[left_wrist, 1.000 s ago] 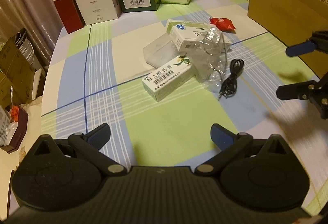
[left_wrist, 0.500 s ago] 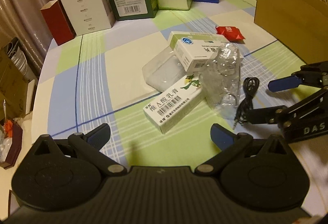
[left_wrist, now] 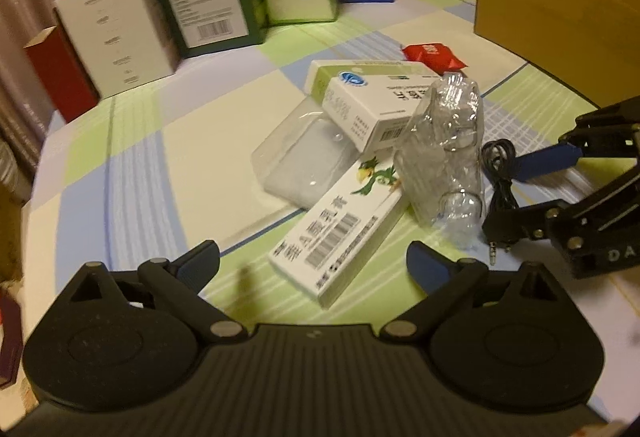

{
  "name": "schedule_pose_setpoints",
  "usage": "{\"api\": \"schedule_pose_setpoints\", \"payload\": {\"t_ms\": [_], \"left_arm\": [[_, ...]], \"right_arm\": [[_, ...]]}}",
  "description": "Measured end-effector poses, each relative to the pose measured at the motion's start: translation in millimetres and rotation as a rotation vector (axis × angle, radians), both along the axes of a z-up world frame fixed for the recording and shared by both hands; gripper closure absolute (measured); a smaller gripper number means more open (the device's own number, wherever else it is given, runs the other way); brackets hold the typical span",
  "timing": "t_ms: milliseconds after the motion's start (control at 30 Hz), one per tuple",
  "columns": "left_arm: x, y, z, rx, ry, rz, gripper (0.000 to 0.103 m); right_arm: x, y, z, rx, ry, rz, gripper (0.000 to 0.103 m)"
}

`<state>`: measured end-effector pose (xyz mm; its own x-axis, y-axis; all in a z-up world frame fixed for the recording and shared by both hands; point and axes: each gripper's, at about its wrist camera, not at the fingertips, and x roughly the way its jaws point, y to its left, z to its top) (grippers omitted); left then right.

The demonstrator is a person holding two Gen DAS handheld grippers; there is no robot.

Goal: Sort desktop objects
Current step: 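Grasp the black cable with the right tool while the left tool grasps the white-green ointment box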

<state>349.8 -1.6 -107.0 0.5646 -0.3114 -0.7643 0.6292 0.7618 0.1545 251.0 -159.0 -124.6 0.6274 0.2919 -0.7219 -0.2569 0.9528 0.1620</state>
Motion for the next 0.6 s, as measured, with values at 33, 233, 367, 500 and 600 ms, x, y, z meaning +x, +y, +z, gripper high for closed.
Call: {"api": "schedule_pose_setpoints", "payload": {"t_ms": [33,233,367,500,600], "left_arm": [[2,-2,-1,-0.001,0.002,-0.01,0.012],[0,-10,-8,0.005,0.008,-0.043,0.035],[-10,-11,-6,0.012,0.004,-0.02,0.052],[-28,-15,-2,0.024,0.02,0.003,0.061],[-47,-17,0,0.019,0.047,0.037,0.067]], "right_arm": [[-1,-1,1,-0.003,-0.004,0.006,0.061],[-5,-8,4,-0.01,-0.006,0.022,0.08],[-13,-13,6,-0.028,-0.007,0.03,0.099],[-22,-20,8,-0.046,0.005,0.036,0.103],[-35,-27,8,-0.059,0.036,0.042,0.103]]}}
